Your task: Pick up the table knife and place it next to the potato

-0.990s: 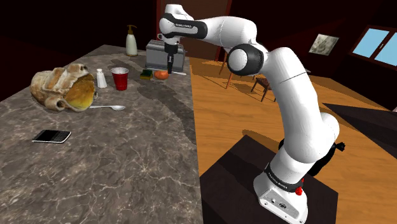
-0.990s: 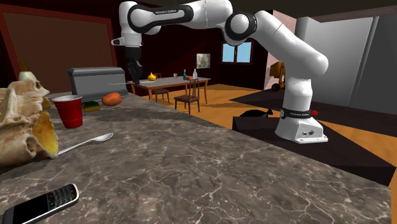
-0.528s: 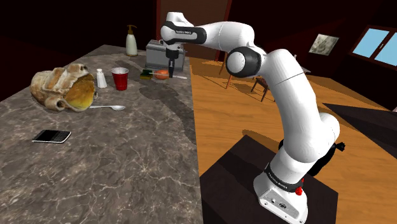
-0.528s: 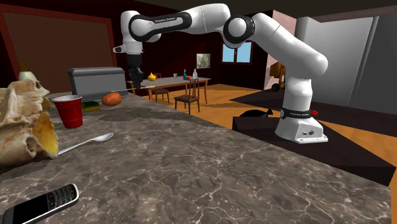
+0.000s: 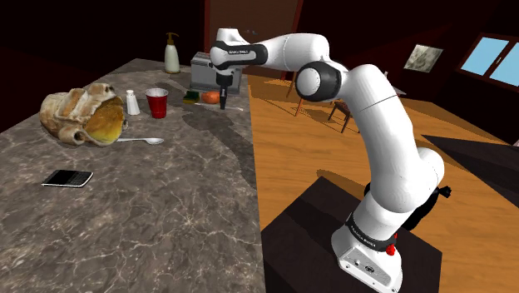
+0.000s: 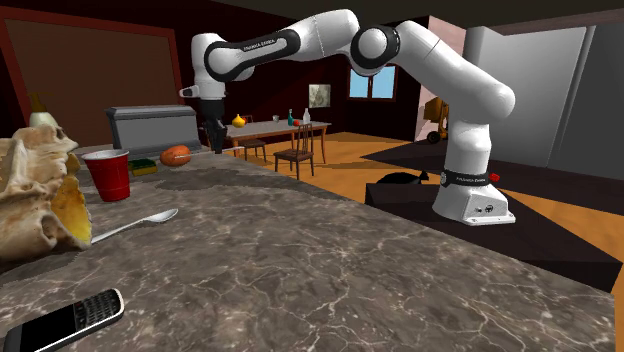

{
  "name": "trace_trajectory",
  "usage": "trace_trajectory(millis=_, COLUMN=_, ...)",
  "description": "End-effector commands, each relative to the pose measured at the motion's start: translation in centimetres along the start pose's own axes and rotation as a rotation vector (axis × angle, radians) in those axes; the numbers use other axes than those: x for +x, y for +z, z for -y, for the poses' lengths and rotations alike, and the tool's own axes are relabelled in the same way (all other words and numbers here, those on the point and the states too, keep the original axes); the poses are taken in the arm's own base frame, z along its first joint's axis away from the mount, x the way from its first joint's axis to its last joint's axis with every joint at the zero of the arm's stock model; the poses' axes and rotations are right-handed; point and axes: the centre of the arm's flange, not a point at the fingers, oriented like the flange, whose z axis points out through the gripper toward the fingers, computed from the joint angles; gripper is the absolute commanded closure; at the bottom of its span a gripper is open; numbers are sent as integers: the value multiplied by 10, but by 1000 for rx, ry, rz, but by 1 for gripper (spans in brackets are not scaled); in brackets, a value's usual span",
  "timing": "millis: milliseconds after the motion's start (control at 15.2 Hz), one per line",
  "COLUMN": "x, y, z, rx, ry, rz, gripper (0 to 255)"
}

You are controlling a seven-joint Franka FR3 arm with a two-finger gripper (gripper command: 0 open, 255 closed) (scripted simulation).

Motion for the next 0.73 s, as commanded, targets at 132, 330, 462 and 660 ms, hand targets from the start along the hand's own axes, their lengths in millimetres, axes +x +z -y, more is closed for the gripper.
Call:
trace_trajectory(millis=132, x=0, y=22, z=1, rx=0, ry=0, rz=0, gripper=255)
trace_trajectory(millis=330, x=0, y=38, z=2, rx=0, ry=0, rz=0, gripper=255)
trace_trajectory(millis=462, x=0, y=48, z=2, rx=0, ry=0, rz=0, gripper=255)
trace_trajectory(millis=660, x=0, y=60, z=3, rx=0, ry=0, rz=0, gripper=255)
